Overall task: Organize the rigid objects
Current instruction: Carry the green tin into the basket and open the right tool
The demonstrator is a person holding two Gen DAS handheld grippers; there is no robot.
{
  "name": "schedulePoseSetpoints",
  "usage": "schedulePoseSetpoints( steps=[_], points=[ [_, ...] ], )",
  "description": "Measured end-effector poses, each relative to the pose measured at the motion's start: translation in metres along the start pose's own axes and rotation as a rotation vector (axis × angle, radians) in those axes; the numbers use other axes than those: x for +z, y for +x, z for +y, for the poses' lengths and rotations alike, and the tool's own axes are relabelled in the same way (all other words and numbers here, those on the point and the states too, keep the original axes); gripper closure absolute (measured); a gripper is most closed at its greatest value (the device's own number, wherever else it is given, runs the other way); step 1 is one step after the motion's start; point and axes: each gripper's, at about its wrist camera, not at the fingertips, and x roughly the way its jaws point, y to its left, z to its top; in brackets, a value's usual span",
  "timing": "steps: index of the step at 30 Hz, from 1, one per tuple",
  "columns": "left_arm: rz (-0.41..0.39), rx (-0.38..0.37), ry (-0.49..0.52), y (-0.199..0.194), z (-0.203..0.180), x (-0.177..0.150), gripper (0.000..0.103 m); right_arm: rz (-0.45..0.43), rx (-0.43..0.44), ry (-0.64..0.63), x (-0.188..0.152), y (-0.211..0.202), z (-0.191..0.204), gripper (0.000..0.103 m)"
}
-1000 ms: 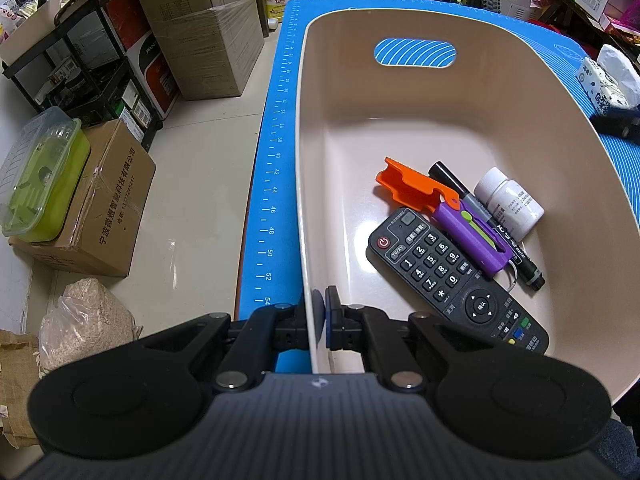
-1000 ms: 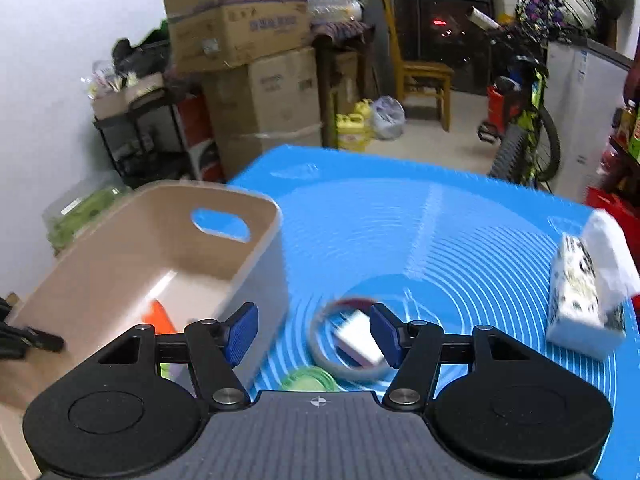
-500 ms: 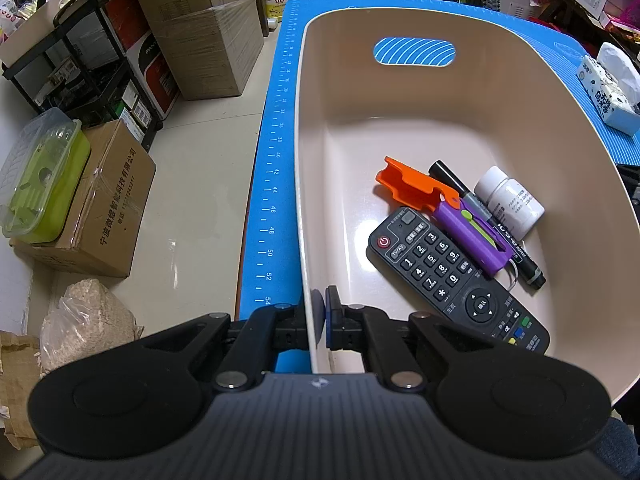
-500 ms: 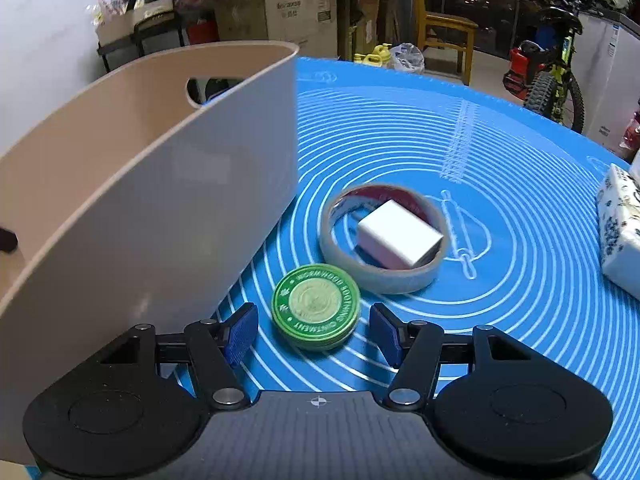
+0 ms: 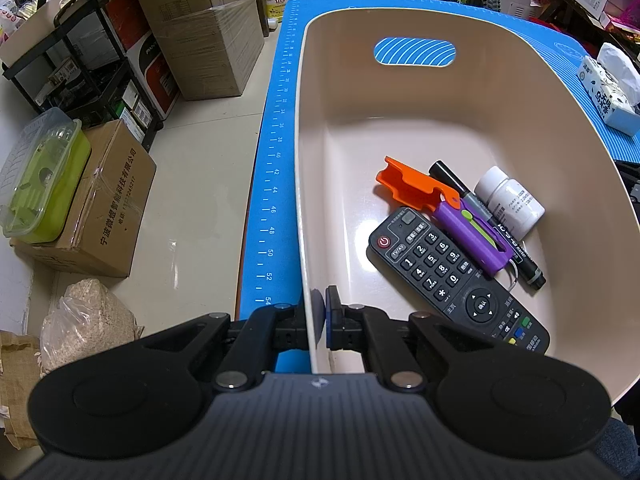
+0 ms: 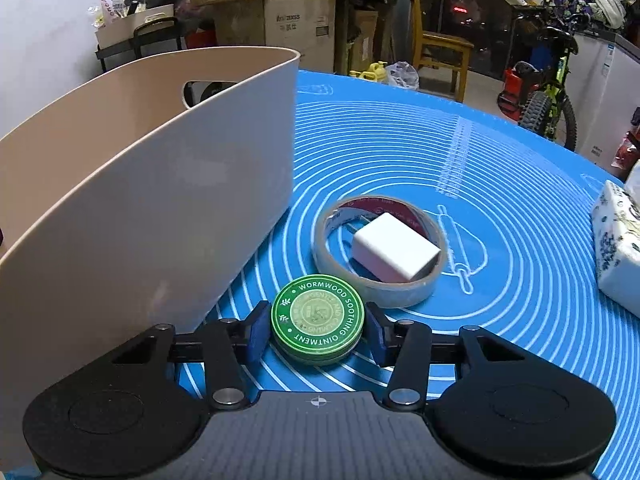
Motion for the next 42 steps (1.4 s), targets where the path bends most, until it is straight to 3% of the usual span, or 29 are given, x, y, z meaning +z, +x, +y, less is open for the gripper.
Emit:
schedulePoseSetpoints(
  steps=[6, 14, 22, 31, 42],
  points=[
    [-0.001, 0.0, -0.001, 0.0, 0.001, 0.0, 0.096, -0.047, -0.029, 0.04, 0.006, -0.019, -0.012, 0.049],
    [0.0, 0.003, 0.0, -0.001, 0.001, 0.0, 0.096, -0.181, -0.053, 0.07, 0.04, -0.063, -0.022, 0.049],
    [0.0, 0.003, 0.001, -0.001, 0.0, 0.0, 0.096, -0.287, -0.01, 0.047, 0.076, -0.099, -0.003, 0.049],
    [0.0, 0.004, 0.0, -0.003, 0.002, 0.0, 0.096, -0.226, 0.123, -0.042, 0.094, -0.085, 0.061, 0.049],
    [0.001, 0.008, 0.005, -0.003, 0.0, 0.001, 0.096, -0.013, 0.187, -0.233, 0.085, -0.042, 0.131, 0.049]
  ],
)
